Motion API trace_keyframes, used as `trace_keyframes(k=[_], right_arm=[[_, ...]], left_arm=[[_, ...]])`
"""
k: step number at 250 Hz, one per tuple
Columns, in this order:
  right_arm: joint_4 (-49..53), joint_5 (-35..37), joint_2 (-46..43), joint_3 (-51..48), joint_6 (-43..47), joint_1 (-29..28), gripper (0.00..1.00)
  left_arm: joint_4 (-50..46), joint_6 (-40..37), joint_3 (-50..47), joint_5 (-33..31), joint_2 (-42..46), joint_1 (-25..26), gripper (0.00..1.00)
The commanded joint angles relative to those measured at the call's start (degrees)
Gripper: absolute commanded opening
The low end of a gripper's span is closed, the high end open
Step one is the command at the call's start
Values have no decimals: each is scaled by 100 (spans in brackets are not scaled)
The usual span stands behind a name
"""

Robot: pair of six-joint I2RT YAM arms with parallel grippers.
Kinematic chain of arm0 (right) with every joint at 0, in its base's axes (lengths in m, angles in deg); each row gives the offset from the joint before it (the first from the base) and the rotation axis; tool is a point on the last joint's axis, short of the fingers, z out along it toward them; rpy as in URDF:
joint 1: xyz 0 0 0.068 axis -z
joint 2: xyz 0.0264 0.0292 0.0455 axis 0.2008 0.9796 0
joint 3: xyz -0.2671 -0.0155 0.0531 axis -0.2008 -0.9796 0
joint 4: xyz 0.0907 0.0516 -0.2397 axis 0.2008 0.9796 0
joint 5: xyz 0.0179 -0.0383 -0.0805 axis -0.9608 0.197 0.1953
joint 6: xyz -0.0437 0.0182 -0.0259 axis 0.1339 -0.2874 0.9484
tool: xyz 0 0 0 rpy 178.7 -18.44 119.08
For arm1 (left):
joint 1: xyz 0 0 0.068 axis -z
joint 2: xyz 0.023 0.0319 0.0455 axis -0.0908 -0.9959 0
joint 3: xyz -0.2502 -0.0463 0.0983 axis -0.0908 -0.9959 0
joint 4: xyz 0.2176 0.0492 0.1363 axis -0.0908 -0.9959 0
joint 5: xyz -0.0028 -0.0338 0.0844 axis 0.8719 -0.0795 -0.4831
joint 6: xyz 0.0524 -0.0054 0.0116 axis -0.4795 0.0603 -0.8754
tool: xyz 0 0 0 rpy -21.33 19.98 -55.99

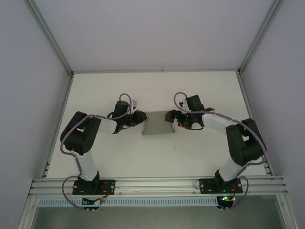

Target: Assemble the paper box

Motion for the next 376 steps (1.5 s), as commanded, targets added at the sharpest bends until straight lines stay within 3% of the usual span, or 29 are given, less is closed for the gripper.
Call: trace_keyframes(k=[1,46,97,125,147,166,175,183,188,193,197,213,236,268,334,376], right_arm=[[-308,-694,246,167,-132,62,98],[-805,-1344,729,250,-398,122,89],[-1395,-1808,809,275,-545,123,60],[-1158,-1754,646,301,-345,122,53],[-998,-1621,449,260,-246,134,45],[-969,-1478,247,186,-306,138,43],[-976,-1516,138,148,-272,149,43],[-965,-1510,39,113,-287,149,44],[-940,-1492,-31,97,-297,149,45],[-899,-1475,-104,86,-305,156,45],[-847,-1454,-162,84,-299,157,45],[-549,-1262,-421,101,-290,180,46],[53,-584,-868,153,-314,218,47],[1201,180,-1429,393,-393,366,48],[2348,-200,-2187,672,-1773,1146,46],[2663,-1265,-2110,727,-2305,1568,44]], left_arm=[[-13,250,-364,273,-524,-140,19],[446,390,-379,546,-730,-186,19],[569,379,-354,602,-715,-188,20],[717,355,-306,690,-580,-184,23],[743,338,-199,749,-321,-180,30],[581,219,-48,742,-18,-153,38],[379,99,57,729,152,-133,46],[131,-55,158,687,311,-106,59],[-59,-173,217,619,432,-81,74],[-280,-306,279,540,558,-51,95],[-469,-429,331,462,661,-26,100],[-1198,-974,475,-58,1139,125,100],[-2007,-1845,571,-1408,1946,520,100],[-2263,-3360,498,-3150,2879,1404,100],[-1096,-6596,-83,-4695,3078,3051,100],[-376,-7652,-273,-4493,2848,3488,100]])
